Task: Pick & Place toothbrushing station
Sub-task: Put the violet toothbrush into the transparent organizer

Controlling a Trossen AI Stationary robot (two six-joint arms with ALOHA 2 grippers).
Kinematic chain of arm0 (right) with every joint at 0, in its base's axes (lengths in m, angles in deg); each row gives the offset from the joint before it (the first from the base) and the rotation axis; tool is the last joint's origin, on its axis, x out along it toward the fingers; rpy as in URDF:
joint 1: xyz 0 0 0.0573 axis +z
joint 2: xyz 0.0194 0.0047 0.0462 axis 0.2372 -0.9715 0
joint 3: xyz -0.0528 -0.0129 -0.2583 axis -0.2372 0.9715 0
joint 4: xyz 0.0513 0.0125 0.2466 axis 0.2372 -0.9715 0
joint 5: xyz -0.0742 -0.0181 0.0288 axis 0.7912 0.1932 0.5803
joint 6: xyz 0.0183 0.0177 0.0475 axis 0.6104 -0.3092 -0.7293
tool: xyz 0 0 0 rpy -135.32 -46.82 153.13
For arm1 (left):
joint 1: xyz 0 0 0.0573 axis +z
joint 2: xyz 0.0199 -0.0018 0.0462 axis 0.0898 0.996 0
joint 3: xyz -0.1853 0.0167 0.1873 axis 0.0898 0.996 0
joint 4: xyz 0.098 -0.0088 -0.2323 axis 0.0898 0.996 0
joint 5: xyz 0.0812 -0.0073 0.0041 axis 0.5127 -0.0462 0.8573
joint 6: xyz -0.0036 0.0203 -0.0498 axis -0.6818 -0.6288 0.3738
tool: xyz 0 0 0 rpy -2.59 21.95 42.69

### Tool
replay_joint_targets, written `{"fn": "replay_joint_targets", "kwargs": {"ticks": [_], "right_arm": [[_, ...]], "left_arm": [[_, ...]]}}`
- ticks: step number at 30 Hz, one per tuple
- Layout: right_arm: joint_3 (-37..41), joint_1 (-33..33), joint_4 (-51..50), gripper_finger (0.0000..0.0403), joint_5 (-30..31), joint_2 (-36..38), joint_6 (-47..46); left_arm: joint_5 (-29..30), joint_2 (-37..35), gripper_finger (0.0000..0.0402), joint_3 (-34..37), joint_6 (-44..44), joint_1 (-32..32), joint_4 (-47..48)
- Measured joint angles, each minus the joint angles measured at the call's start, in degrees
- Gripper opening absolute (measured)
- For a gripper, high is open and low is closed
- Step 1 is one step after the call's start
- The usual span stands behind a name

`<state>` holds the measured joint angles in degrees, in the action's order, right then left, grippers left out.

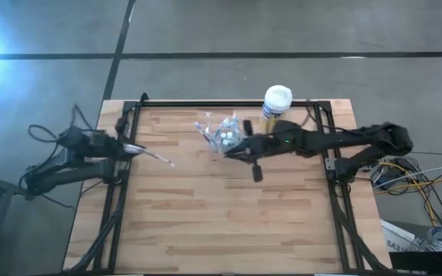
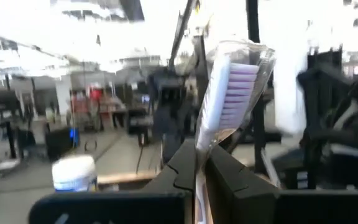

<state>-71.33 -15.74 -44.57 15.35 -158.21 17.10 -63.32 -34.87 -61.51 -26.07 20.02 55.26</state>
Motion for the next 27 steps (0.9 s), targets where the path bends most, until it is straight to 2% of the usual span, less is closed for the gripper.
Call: {"fn": "replay_joint_targets", "kwargs": {"ticks": [3, 6, 9, 13, 18, 27], "right_arm": [[8.5, 0.3, 5.8, 0.0017, 3.7, 5.1, -1.8], [16.2, 0.3, 8.5, 0.001, 3.8, 9.9, -3.4], [22.6, 0.6, 11.7, 0.0009, 5.7, 13.2, -4.5], [30.1, 1.6, 20.8, 0.0008, 8.2, 15.1, -5.1], [36.3, 2.3, 31.0, 0.0008, 8.3, 15.0, -5.1], [42.2, 2.9, 37.1, 0.0008, 9.2, 15.0, -6.0]], "left_arm": [[0.1, -4.1, 0.0016, 1.2, 2.3, 0.0, 2.4], [0.8, -7.2, 0.0016, 3.0, 4.0, 0.0, 3.4], [2.4, -8.2, 0.0016, 6.3, 5.9, 0.0, 3.6], [2.5, -8.3, 0.0016, 9.9, 7.1, 0.0, 2.2], [3.5, -8.4, 0.0016, 14.3, 7.4, 0.0, -1.4], [4.1, -8.5, 0.0016, 20.4, 8.4, 0.0, -5.7]]}}
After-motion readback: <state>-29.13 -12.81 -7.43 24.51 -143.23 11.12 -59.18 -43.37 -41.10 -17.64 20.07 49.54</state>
